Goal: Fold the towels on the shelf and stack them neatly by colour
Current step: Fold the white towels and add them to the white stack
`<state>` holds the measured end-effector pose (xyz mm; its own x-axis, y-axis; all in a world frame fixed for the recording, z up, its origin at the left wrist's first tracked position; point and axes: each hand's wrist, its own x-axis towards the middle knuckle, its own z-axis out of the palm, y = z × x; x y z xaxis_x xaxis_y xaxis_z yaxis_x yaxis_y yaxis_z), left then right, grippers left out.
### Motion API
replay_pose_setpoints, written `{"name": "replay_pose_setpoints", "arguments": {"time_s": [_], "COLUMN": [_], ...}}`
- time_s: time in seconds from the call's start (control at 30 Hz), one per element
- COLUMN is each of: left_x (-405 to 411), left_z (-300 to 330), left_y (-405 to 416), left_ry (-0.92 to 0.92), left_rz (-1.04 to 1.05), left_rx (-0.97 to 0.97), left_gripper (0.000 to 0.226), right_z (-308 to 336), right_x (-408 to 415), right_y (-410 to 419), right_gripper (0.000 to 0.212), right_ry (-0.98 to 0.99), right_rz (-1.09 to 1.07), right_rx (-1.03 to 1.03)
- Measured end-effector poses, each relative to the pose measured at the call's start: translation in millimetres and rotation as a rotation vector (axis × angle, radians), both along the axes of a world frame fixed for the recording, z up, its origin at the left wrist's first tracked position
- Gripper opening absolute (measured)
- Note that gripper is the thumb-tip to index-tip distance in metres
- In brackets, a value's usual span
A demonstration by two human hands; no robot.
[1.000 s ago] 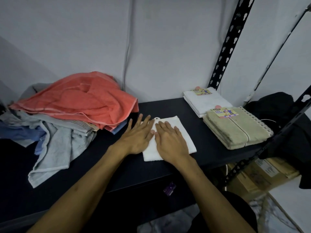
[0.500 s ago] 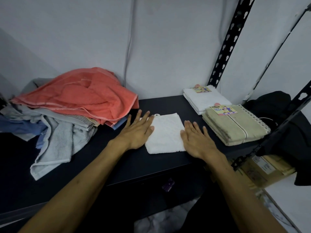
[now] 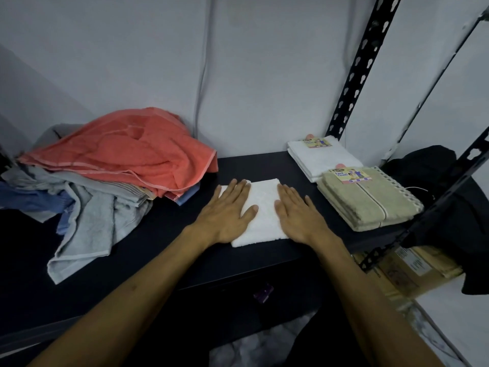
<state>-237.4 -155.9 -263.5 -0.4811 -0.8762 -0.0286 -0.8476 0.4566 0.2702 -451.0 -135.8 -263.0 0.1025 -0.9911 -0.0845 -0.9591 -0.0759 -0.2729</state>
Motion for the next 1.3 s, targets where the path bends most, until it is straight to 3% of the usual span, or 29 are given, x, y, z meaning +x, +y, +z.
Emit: {"name": "replay_pose_setpoints", "arguments": {"time_s": [0.13,0.2,0.3,0.37,0.53,0.67,0.73,0.83,0.9,0.93,1.03,1.17,1.3], "left_x": [5.6,4.6,-8.7,-17.3,-13.3,-2.6,1.7,-2.0,-12.3,-17.6,-22.9,-0.5,19.4], "left_z": [5.8,14.5,32.5,35.5,35.9,58.6,77.9,104.0,118.3,125.4,145.0,164.4,171.5], "left_y": [4.9,18.9,50.8,62.2,61.0,65.6,67.3,76.4,84.0,86.2,82.3,72.4,70.9], "left_ry": [0.039,0.068,0.192,0.117,-0.01,0.35,0.495,0.451,0.297,0.266,0.447,0.65,0.641], "left_rz": [-0.025,-0.014,-0.088,-0.183,-0.343,-0.34,-0.309,-0.306,-0.279,-0.258,-0.202,-0.102,-0.13], "left_rx": [-0.09,-0.232,-0.158,-0.177,-0.326,-0.225,-0.126,-0.052,-0.218,-0.342,-0.565,-0.523,-0.249], "left_gripper": [0.072,0.067,0.063,0.06,0.027,0.018,0.016,0.031,0.047,0.043,0.018,0.017,0.013], "right_z": [0.2,1.8,3.6,2.2,6.1,9.5,21.2,51.0,73.7,84.5,112.3,122.3,116.2], "right_x": [-22.4,-29.5,-37.0,-41.9,-48.0,-37.9,-31.6,-22.2,-15.7,-11.9,-9.6,-31.0,-31.0], "right_y": [15.9,32.8,61.1,74.1,88.8,90.0,86.0,81.0,76.9,75.1,74.8,82.5,82.5], "right_gripper": [0.056,0.053,0.049,0.052,0.043,0.048,0.034,0.02,0.008,0.011,0.022,0.006,0.004], "right_ry": [-0.086,-0.255,-0.494,-0.474,-0.408,-0.501,-0.646,-0.814,-0.828,-0.839,-0.882,-0.96,-1.121], "right_rz": [0.019,0.057,0.093,0.122,0.184,0.216,0.175,0.16,0.193,0.209,0.275,0.25,0.179], "right_rx": [-0.079,-0.161,-0.18,-0.175,-0.225,-0.344,-0.41,-0.38,-0.372,-0.381,-0.37,-0.226,-0.199]}}
